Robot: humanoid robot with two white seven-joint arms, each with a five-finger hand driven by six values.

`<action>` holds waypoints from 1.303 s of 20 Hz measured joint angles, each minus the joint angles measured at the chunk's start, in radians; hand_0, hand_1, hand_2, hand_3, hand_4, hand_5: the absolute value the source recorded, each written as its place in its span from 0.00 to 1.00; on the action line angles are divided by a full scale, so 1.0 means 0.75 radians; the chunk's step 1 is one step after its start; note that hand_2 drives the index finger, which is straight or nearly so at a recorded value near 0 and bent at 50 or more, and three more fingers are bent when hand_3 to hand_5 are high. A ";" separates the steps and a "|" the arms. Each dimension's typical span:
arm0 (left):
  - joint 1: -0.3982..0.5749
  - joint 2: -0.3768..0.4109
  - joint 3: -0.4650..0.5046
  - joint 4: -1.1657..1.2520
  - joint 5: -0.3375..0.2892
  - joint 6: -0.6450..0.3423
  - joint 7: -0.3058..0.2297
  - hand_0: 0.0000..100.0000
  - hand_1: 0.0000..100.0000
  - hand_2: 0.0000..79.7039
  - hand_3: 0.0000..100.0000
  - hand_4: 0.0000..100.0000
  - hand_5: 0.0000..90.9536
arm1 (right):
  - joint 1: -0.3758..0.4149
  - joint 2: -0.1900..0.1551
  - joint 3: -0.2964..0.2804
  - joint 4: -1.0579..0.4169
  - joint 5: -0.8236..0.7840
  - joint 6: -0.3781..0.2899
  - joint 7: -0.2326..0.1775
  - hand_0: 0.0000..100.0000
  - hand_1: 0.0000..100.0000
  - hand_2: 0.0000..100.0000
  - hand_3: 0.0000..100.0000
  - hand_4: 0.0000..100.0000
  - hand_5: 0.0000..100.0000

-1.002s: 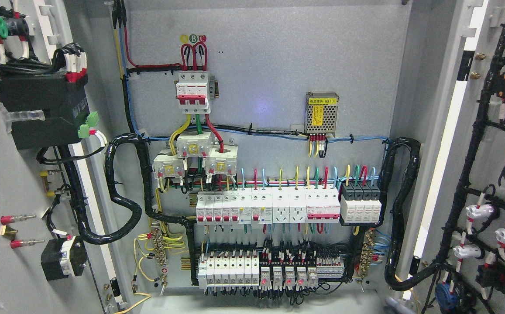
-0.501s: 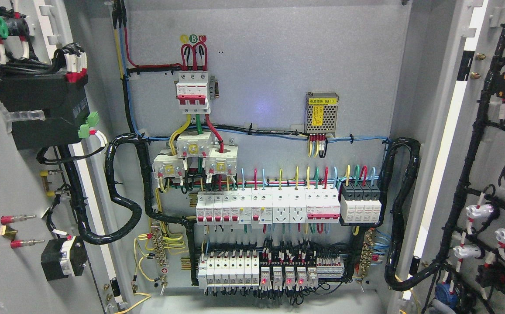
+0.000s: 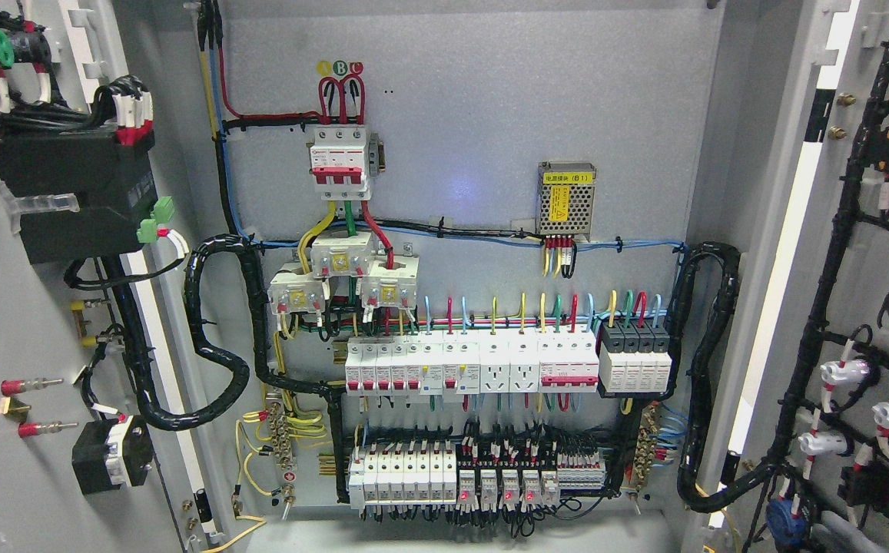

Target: Open door with both hands

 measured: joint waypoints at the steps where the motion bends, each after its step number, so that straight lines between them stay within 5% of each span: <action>1: -0.007 -0.014 0.008 -0.010 0.001 -0.001 0.000 0.00 0.00 0.00 0.00 0.00 0.00 | 0.001 0.000 -0.011 0.000 -0.008 0.000 0.000 0.19 0.00 0.00 0.00 0.00 0.00; 17: -0.033 -0.283 0.211 -0.120 0.006 -0.020 0.004 0.00 0.00 0.00 0.00 0.00 0.00 | 0.016 -0.006 -0.099 -0.002 -0.157 0.023 0.000 0.19 0.00 0.00 0.00 0.00 0.00; 26: -0.025 -0.340 0.351 -0.137 0.100 -0.065 0.004 0.00 0.00 0.00 0.00 0.00 0.00 | 0.033 -0.001 -0.124 0.002 -0.168 0.023 0.004 0.19 0.00 0.00 0.00 0.00 0.00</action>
